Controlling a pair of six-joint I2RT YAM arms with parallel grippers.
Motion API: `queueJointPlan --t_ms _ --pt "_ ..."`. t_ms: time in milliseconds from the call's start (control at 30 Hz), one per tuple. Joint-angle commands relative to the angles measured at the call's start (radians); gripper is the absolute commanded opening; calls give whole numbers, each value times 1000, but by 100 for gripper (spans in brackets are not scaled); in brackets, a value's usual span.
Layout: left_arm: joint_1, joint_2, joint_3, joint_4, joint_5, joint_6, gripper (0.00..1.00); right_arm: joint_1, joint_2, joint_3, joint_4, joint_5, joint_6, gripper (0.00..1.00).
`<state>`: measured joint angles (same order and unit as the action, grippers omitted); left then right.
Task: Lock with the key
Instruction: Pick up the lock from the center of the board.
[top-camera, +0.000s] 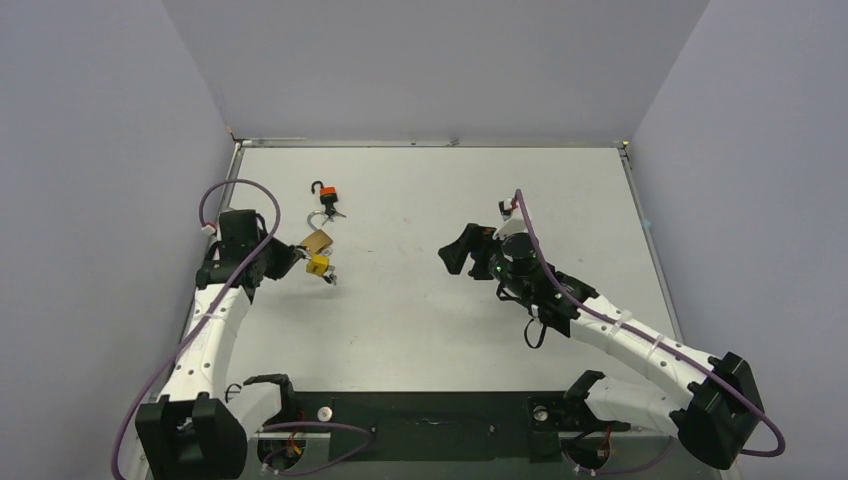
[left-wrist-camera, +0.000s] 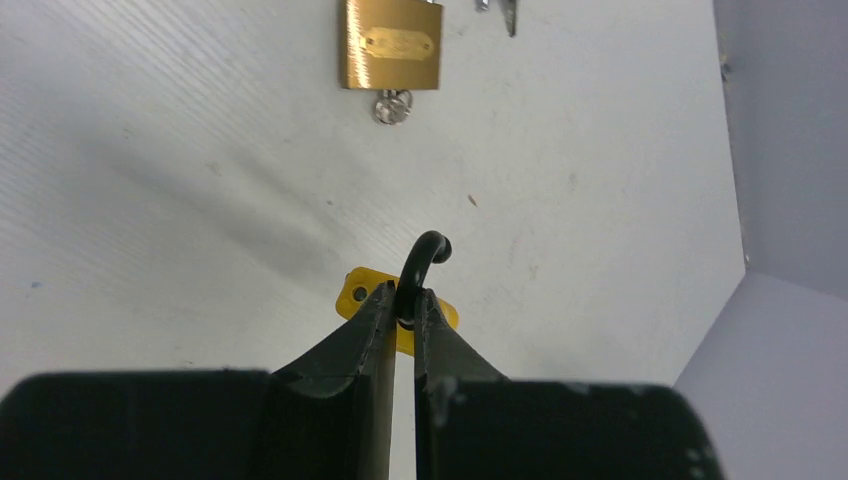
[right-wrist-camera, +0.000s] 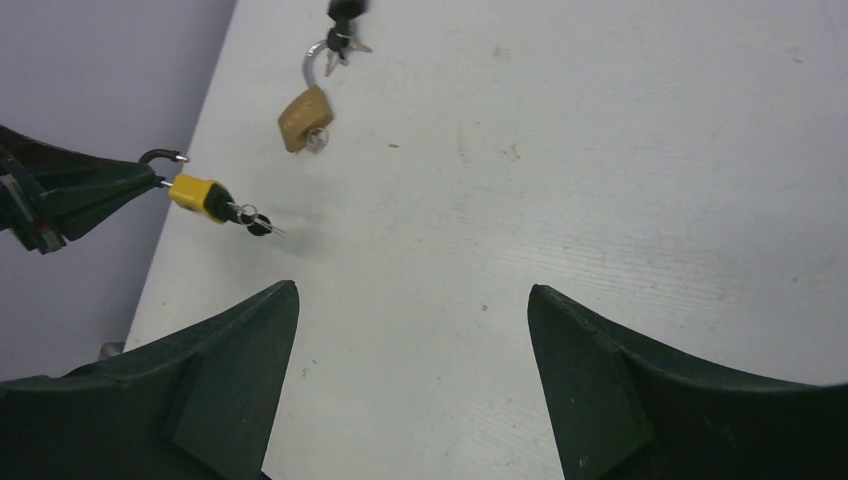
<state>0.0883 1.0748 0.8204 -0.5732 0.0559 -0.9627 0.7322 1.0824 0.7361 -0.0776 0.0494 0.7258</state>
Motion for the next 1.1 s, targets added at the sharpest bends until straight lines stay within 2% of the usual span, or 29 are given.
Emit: queueJointPlan --t_ms 0,233,300,500,767,1067 --pt "-115 -84 119 2 36 -41 0 38 -22 40 203 -38 -8 80" --pt "-286 -98 222 47 68 -178 0 156 -89 68 251 28 -160 81" --pt "-373 -87 268 57 57 -193 0 175 -117 76 257 39 -213 82" --pt "-512 -53 363 114 72 -231 0 226 -135 133 245 20 -361 85" --pt "-599 -27 424 193 152 -284 0 239 -121 201 215 3 -468 86" --pt "-627 -36 438 286 255 -341 0 239 -88 284 100 -79 -551 87"
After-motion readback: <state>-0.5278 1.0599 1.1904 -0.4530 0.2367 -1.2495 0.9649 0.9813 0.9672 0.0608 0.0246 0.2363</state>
